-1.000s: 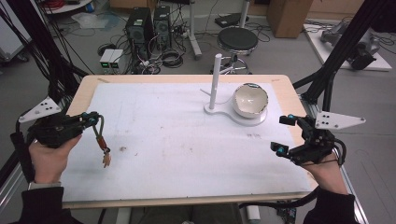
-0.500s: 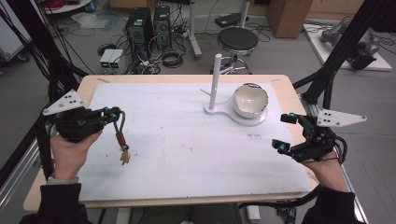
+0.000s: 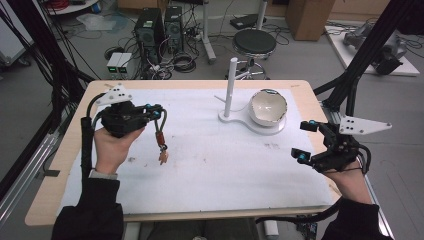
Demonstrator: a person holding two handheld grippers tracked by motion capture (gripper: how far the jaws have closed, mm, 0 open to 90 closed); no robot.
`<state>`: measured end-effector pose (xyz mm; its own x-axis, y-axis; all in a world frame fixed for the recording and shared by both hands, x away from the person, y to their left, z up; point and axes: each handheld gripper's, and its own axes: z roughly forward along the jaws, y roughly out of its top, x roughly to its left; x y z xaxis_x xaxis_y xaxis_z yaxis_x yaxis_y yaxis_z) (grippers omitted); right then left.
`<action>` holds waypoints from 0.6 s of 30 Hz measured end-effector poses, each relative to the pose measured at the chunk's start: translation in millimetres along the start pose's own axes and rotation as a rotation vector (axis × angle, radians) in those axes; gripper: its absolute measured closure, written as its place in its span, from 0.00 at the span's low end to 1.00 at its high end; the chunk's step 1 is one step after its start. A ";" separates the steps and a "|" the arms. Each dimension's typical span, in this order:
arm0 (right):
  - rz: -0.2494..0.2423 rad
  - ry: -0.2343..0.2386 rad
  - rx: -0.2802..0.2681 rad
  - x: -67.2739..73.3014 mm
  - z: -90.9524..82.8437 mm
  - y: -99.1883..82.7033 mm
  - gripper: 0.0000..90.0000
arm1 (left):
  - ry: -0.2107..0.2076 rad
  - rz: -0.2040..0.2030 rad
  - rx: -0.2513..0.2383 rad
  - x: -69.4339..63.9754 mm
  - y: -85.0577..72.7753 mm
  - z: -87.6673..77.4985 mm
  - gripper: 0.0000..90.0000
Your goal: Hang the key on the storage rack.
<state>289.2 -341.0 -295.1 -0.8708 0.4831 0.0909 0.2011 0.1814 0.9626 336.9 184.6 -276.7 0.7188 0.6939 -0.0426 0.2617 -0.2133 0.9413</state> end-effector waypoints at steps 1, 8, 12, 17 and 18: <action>0.001 -0.001 0.002 -0.3 -0.4 -0.3 0.01 | -0.004 -0.003 0.000 -0.2 0.4 4.5 0.94; 0.012 -0.002 0.003 -3.0 -1.3 -2.4 0.01 | -0.014 0.000 0.014 -3.0 7.1 34.8 0.94; 0.008 -0.003 -0.002 -4.4 -1.7 -2.6 0.01 | -0.034 0.006 0.016 -9.3 17.8 58.5 0.94; 0.014 -0.004 -0.007 -4.7 -4.0 -3.1 0.01 | -0.038 0.023 0.028 -14.1 26.8 77.4 0.94; 0.013 -0.005 -0.010 -4.9 -4.4 -3.1 0.01 | -0.039 0.027 0.030 -15.4 29.1 81.8 0.94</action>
<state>290.9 -347.8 -297.5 -0.8660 0.4896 0.1020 0.2077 0.1666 0.9639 386.2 111.4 -276.1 0.7502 0.6605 -0.0308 0.2605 -0.2523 0.9319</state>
